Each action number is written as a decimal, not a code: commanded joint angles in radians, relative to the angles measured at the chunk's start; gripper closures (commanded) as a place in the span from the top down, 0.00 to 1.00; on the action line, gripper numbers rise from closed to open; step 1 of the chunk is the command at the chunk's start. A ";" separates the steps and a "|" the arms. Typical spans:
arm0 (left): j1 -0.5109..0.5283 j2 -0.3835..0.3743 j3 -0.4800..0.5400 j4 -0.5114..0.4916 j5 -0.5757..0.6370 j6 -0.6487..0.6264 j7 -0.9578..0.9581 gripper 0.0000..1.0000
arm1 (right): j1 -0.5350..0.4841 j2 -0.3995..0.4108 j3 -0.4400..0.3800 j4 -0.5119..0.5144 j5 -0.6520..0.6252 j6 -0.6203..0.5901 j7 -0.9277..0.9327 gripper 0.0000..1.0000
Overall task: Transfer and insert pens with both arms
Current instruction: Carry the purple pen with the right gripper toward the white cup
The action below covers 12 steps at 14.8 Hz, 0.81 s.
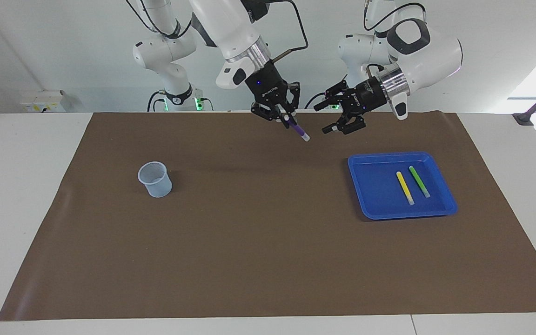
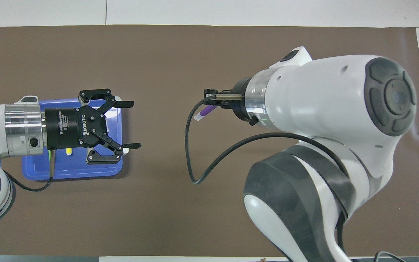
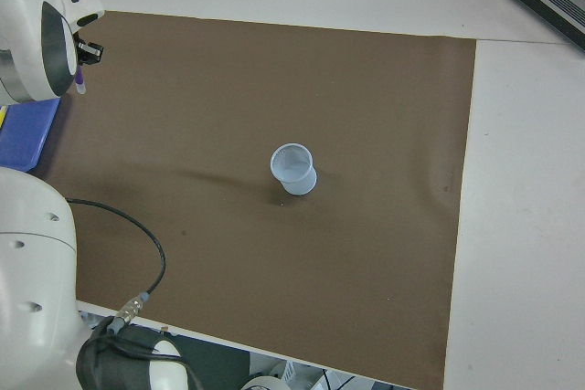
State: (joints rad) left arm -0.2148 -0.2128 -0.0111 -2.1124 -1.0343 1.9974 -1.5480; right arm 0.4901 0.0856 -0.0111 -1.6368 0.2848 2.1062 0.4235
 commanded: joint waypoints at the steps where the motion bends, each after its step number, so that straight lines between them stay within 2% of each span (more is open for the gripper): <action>1: 0.012 -0.030 -0.001 -0.026 0.097 -0.057 0.044 1.00 | -0.056 -0.039 0.007 -0.078 -0.062 -0.015 -0.086 0.00; 4: 0.014 -0.028 0.000 -0.021 0.212 -0.089 0.086 1.00 | -0.120 -0.092 0.007 -0.194 -0.151 -0.017 -0.141 0.00; 7: 0.015 -0.010 0.000 0.009 0.353 -0.086 0.085 1.00 | -0.178 -0.119 0.007 -0.230 -0.240 -0.099 -0.155 0.00; 10: 0.017 0.006 0.000 0.028 0.546 -0.057 0.097 1.00 | -0.276 -0.226 0.007 -0.390 -0.260 -0.059 -0.297 0.00; 12: 0.058 0.006 0.002 0.025 0.592 -0.071 0.185 1.00 | -0.339 -0.273 0.007 -0.460 -0.260 -0.037 -0.400 0.00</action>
State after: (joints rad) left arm -0.1969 -0.2128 -0.0087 -2.0970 -0.4909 1.9351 -1.4430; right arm 0.2098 -0.0957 -0.0152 -1.9734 0.0405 2.0235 0.1127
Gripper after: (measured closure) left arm 0.000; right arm 0.819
